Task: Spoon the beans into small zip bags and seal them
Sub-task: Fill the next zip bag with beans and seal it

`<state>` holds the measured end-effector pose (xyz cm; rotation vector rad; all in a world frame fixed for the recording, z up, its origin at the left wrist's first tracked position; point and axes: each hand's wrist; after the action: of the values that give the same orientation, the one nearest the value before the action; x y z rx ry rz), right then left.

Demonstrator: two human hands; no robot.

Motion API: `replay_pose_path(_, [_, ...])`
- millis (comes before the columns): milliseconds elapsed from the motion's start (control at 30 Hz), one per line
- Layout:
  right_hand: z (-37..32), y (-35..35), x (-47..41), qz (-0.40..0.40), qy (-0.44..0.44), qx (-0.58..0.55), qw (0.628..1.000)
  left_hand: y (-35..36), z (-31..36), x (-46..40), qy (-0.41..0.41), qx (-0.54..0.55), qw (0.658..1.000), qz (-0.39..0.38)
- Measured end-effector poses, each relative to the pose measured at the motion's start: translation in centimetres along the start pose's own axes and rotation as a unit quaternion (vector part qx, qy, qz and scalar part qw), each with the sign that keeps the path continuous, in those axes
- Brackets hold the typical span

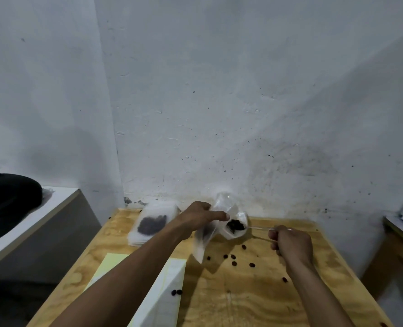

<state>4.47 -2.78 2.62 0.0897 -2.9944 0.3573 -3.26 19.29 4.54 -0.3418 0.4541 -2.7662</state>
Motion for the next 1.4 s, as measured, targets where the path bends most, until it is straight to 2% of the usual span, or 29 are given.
replay_pose_path(133, [-2.0, -1.3, 0.1, 0.010, -0.025, 0.017, 0.999, -0.8, -0.1, 1.3, 0.041, -0.024, 0.999, -0.007])
replay_pose_path(300, [-5.5, -2.6, 0.4, 0.004, -0.081, 0.014, 0.997, -1.3, -0.2, 2.3, 0.048, -0.079, 0.996, -0.020])
replay_pose_path(400, [-6.8, -2.1, 1.3, -0.017, -0.151, 0.058, 0.987, -1.1, -0.1, 2.6, 0.046, -0.091, 0.994, -0.023])
replay_pose_path(500, [-7.6, -1.2, 2.2, -0.031, -0.242, 0.139, 0.960, -0.8, 0.1, 2.6, 0.048, -0.083, 0.995, -0.025])
replay_pose_path(600, [-7.9, -0.8, 2.0, 0.021, -0.297, 0.161, 0.941, -0.8, 0.0, 2.4, 0.033, -0.043, 0.998, -0.025])
replay_pose_path(667, [-7.6, -0.8, 1.4, 0.064, -0.305, 0.170, 0.935, -0.9, -0.2, 2.0, 0.021, 0.026, 0.999, -0.027])
replay_pose_path(733, [-6.6, -0.5, 1.0, 0.082, -0.297, 0.220, 0.926, -0.9, 0.0, 1.5, 0.000, 0.115, 0.993, -0.020])
replay_pose_path(800, [-5.0, 0.1, 0.7, 0.079, -0.272, 0.273, 0.919, -0.6, 0.3, 0.6, -0.012, 0.138, 0.990, -0.011])
replay_pose_path(1033, [-2.7, 2.0, -0.9, 0.082, -0.157, 0.326, 0.929, 0.5, 2.6, -2.0, -0.039, 0.005, 0.998, -0.041])
replay_pose_path(1100, [-2.5, 2.2, -1.1, 0.093, -0.137, 0.311, 0.936, 0.7, 2.6, -3.1, -0.065, -0.007, 0.998, -0.022])
replay_pose_path(1200, [-1.7, 2.3, -1.6, 0.112, -0.103, 0.267, 0.952, 0.9, 2.5, -3.6, -0.057, 0.016, 0.998, -0.026])
replay_pose_path(1400, [0.2, 2.7, -1.1, 0.101, -0.013, 0.153, 0.983, -0.1, 2.2, -1.6, -0.073, 0.136, 0.983, -0.099])
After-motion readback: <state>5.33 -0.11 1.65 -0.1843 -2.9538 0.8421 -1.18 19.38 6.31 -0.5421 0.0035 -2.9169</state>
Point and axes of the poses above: each hand's wrist, its own x-axis away from the middle knuckle, its own y-axis out of the palm, z = x × y, and after that the axes turned 3 degrees about -z, right-handed
